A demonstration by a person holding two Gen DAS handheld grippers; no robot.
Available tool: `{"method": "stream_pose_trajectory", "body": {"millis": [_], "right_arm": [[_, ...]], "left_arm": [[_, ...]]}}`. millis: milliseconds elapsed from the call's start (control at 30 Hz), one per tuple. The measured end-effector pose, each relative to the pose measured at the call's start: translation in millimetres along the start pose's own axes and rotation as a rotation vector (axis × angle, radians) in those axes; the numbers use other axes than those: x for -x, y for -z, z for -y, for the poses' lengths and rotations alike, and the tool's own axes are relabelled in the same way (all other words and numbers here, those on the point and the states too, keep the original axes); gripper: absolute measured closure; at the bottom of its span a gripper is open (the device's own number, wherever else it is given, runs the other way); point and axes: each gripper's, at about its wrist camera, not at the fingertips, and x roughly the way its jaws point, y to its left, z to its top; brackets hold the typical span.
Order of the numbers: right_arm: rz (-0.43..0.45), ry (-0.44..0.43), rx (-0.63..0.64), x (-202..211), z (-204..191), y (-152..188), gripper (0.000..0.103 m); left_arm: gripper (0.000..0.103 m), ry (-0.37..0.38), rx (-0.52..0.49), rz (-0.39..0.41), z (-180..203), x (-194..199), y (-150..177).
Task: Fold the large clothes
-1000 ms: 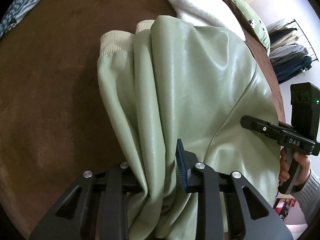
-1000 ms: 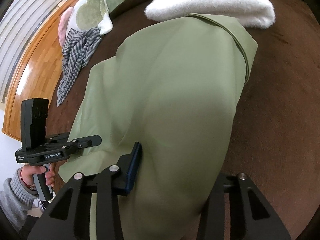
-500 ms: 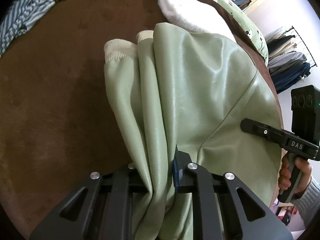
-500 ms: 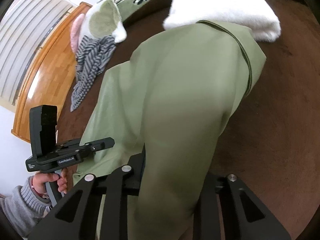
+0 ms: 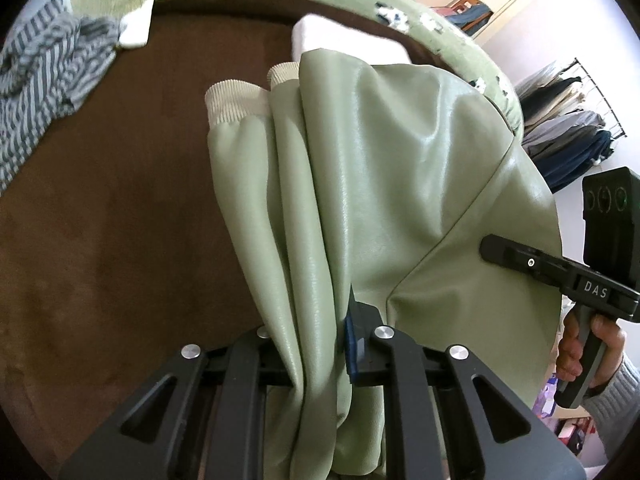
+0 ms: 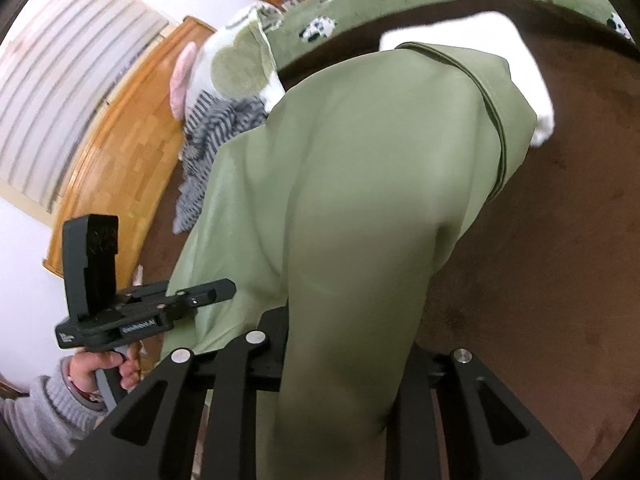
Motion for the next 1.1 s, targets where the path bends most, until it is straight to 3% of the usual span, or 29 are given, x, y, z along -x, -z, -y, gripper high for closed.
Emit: {"method": "stream_pose_trajectory", "body": {"millis": [200,433,800,967,1100], "right_arm": [[0.017,0.015,-0.004,63.7,-28.9,-15.8,0.082],[0.032,0.034,-0.007,108.0,-35.4,-24.4,0.082],[0.03,0.02,0.018,128.3,-8.8,-46.2,0.082],[0.028,0.024,0.028,130.8,2.6,-67.6,0.082],[0.035,0.034,0.043,126.8,15.9,-103.3,0.082]], "left_arm": [[0.086,0.004,-0.022,-0.004,43.9,50.9,-24.4],[0.086,0.002,-0.05,-0.011,85.0,72.1,-32.9],[0.086,-0.012,-0.042,-0.005,110.7,61.9,-51.9],[0.086,-0.014,-0.045,-0.001,119.1,51.9,-75.6],[0.086,-0.019,-0.056,0.012,124.7,39.2,-114.1]]}}
